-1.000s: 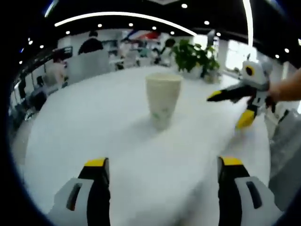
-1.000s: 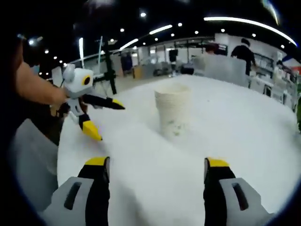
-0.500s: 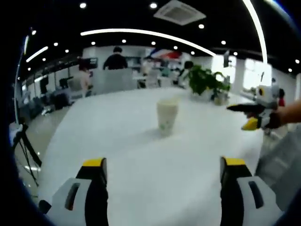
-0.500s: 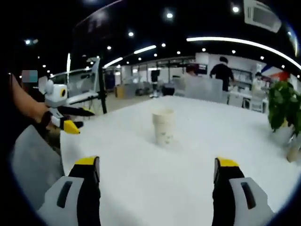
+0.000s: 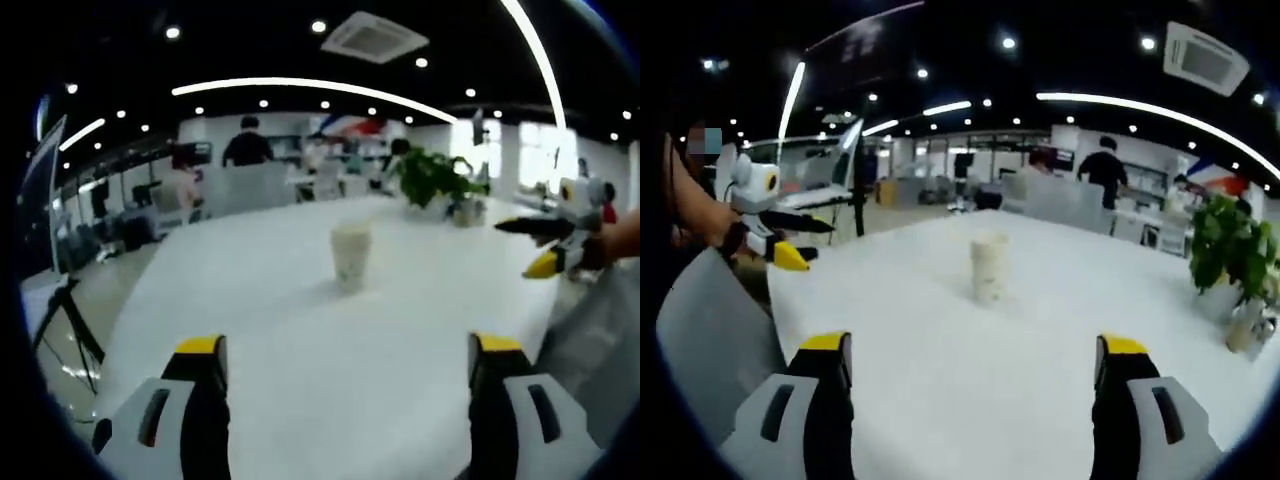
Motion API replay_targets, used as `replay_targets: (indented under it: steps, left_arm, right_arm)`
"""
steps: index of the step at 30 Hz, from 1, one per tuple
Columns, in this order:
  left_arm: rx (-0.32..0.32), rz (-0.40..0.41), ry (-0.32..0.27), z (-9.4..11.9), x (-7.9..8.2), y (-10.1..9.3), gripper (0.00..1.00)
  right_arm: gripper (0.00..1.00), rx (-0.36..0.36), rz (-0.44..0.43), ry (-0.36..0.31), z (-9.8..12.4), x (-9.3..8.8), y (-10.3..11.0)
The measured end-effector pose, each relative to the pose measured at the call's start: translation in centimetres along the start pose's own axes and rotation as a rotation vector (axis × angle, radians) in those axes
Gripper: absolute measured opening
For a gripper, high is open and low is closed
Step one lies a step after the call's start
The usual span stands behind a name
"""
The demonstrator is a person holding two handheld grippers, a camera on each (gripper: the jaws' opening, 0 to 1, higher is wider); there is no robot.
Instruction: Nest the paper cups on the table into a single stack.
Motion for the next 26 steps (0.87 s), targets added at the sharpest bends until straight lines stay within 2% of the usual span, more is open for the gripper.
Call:
replay_targets:
  steps: [5, 10, 12, 15, 19, 26]
  left_arm:
    - [0.007, -0.004, -0.018, 0.7, -0.2, 0.0, 0.98]
    - [0.007, 0.001, 0.023, 0.5, -1.6, -0.3, 0.98]
    - [-0.004, -0.024, 0.034, 0.6, -1.7, -0.8, 0.98]
    - [-0.02, -0.08, 0.015, 0.6, -1.4, -1.5, 0.98]
    - [-0.032, -0.096, 0.035, 0.5, -1.8, -1.7, 0.98]
    - [-0.03, -0.073, 0.034, 0.7, -1.8, -1.5, 0.98]
  right_arm:
    - [1.0, -0.028, 0.018, -0.012, 0.5, 0.1, 0.3]
    - [1.0, -0.027, -0.054, 0.038, 0.6, -1.8, 0.2]
    - [1.0, -0.042, -0.075, 0.029, 0.8, -1.8, -0.1]
    - [1.0, -0.057, -0.056, 0.029, 1.0, -1.5, -0.2]
    - [1.0, -0.046, -0.033, 0.032, 1.0, -1.4, 0.4]
    - [1.0, -0.016, 0.011, 0.042, 0.8, -1.3, 1.0]
Point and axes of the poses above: the point that each gripper's makers call its tool centre point, and the gripper's own axes: z roughly backward along the fingers, y roughly to its left, x roughly out of its top, the point moved 5 cm from there along z, roughly backward along the fingers, and after that the axes turned 12 degrees about z, right-handed, at the moved point
